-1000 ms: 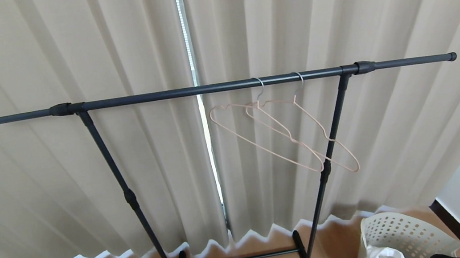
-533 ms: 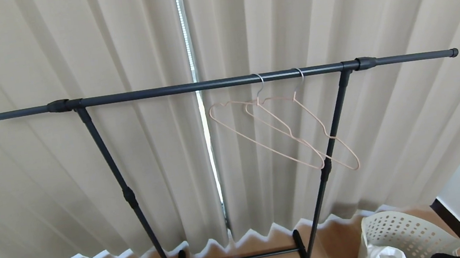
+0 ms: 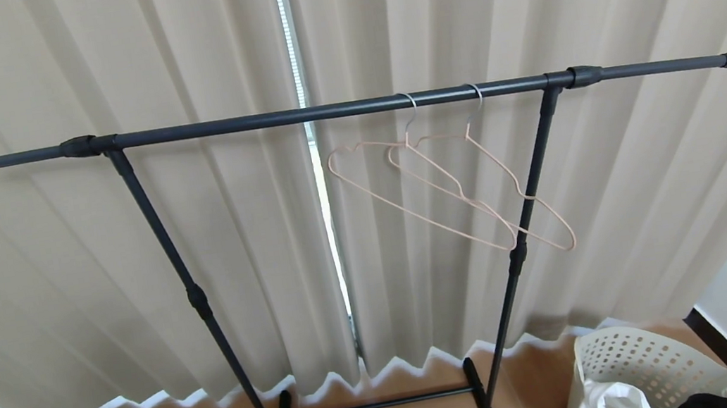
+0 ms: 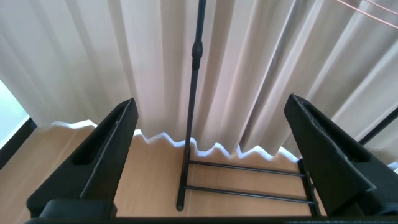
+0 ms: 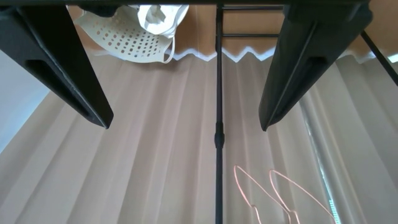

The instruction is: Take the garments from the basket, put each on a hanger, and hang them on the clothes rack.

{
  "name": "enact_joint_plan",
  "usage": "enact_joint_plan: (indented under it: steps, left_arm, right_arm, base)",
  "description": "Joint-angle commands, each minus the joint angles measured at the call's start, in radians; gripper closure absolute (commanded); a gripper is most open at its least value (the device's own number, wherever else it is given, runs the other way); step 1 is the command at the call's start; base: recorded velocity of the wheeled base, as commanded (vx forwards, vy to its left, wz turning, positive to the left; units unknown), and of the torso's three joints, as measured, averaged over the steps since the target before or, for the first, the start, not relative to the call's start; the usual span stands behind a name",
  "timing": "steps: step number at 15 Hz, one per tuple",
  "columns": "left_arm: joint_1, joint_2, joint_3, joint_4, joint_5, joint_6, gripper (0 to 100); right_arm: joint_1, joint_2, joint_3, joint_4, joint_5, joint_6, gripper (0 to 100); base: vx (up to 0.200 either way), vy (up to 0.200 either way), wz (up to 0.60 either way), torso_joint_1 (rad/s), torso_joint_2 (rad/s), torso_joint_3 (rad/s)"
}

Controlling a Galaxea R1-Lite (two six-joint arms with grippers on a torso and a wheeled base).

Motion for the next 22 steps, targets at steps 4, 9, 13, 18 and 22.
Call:
enact_joint_plan:
  steps: [4,9,13,18,22]
  left_arm:
    - [0.0,0.001,0.0,0.0,-0.001,0.0,0]
    - [0.0,0.001,0.0,0.0,-0.001,0.0,0]
    - [0.0,0.001,0.0,0.0,0.0,0.0,0]
    - [0.0,0.001,0.0,0.0,0.0,0.0,0]
    - [0.0,0.001,0.0,0.0,0.0,-0.001,0]
  right_arm:
    - [0.0,0.001,0.0,0.0,0.0,-0.001,0]
    - [0.0,0.001,0.0,0.0,0.0,-0.001,0]
    - [0.0,0.001,0.0,0.0,0.0,-0.001,0]
    - [0.0,0.001,0.0,0.0,0.0,-0.001,0]
    - [0.0,-0.001,0.0,0.0,0.0,-0.001,0]
  base:
    - [0.0,0.0,0.0,-0.15,0.35,0.192]
    - [0.0,0.0,0.0,-0.158,0.37,0.217]
    - [0.0,0.0,0.0,-0.195,0.49,0.281]
    - [0.0,0.0,0.0,-0.211,0.55,0.332]
    - [0.0,0.0,0.0,-0.18,0.52,0.336]
